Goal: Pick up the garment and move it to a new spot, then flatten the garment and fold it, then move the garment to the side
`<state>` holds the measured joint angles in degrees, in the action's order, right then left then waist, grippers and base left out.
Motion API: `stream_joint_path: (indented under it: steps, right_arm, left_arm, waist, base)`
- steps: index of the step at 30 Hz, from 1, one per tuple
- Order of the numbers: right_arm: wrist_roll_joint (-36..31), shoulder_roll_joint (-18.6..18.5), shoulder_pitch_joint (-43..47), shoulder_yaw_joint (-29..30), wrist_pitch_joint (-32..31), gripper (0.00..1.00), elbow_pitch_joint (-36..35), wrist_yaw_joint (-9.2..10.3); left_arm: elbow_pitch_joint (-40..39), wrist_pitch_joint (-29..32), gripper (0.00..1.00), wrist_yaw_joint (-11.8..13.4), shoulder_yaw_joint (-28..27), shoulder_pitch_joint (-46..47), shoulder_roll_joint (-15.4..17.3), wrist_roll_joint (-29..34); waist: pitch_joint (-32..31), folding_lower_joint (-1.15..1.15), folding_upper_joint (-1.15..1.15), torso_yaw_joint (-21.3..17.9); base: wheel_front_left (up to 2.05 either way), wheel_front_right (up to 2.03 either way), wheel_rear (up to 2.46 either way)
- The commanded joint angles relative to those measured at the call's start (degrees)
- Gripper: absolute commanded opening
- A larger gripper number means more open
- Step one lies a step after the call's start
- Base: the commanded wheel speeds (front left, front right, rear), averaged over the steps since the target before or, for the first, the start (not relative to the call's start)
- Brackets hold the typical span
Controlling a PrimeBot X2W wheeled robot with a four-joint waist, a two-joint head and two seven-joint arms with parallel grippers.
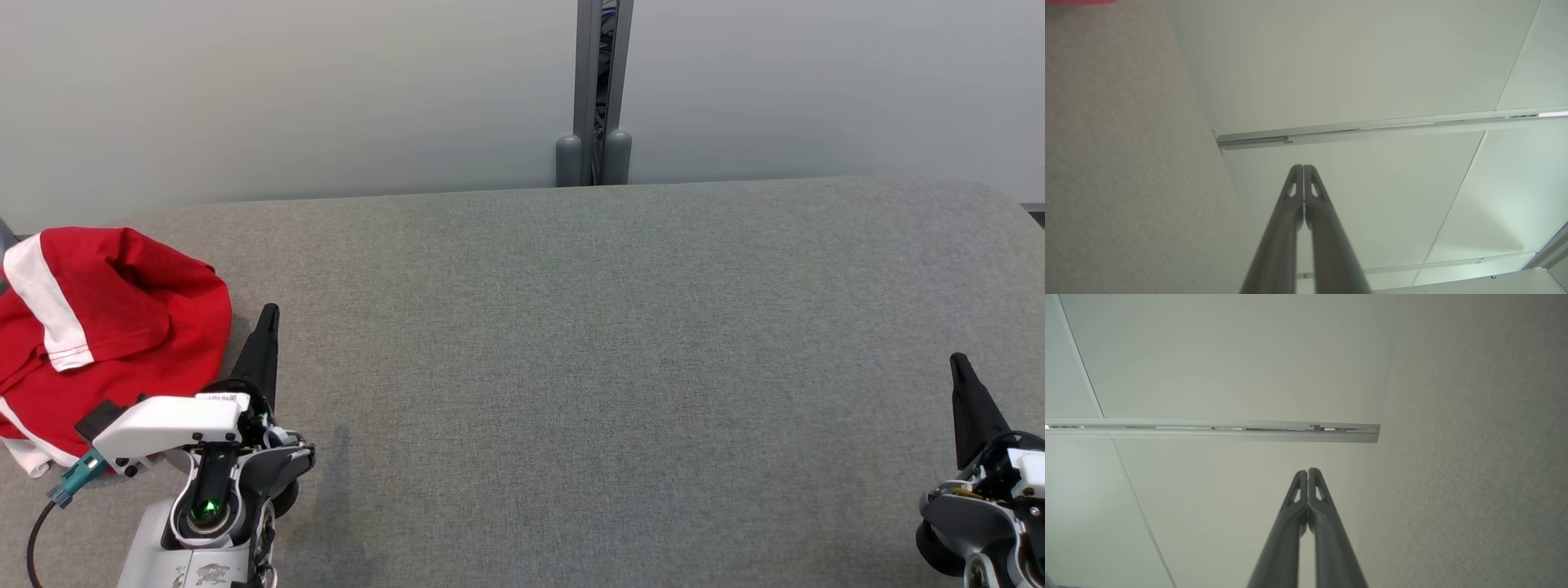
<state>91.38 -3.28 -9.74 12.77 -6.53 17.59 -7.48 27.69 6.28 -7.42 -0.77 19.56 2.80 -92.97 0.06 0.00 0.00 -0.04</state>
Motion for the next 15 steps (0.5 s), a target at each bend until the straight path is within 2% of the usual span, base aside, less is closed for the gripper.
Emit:
stream_joint_path:
  steps: [1, 12, 13, 15]
  right_arm:
    - [-0.16, -0.14, -0.39, 0.28, -0.16, 0.0, 0.13, -0.02]
    - [-0.19, -0.12, -0.39, 0.3, -0.19, 0.0, 0.13, -0.02]
    - [-0.01, 0.04, 0.08, 0.0, 0.01, 1.0, 0.13, 0.0]
    - [-0.02, 0.47, 0.97, -0.14, 0.03, 1.0, 0.83, 0.02]
  left_arm:
    - [-0.01, -0.08, 0.0, -0.19, -0.05, 0.97, 0.2, -0.03]
    - [-0.01, -0.08, 0.0, -0.19, -0.05, 0.97, 0.2, -0.03]
    - [0.13, -0.02, 1.0, 0.0, 0.0, -0.14, -0.01, 0.0]
    - [0.88, -0.04, 1.0, 0.02, 0.04, -1.41, -0.27, 0.01]
  waist:
    - [0.0, 0.0, 0.0, 0.0]
    - [0.0, 0.0, 0.0, 0.0]
    - [0.0, 0.0, 0.0, 0.0]
    - [0.01, 0.0, 0.0, 0.0]
  base:
    - [0.0, 0.0, 0.0]
    - [0.0, 0.0, 0.0]
    - [0.0, 0.0, 0.0]
    - [0.0, 0.0, 0.0]
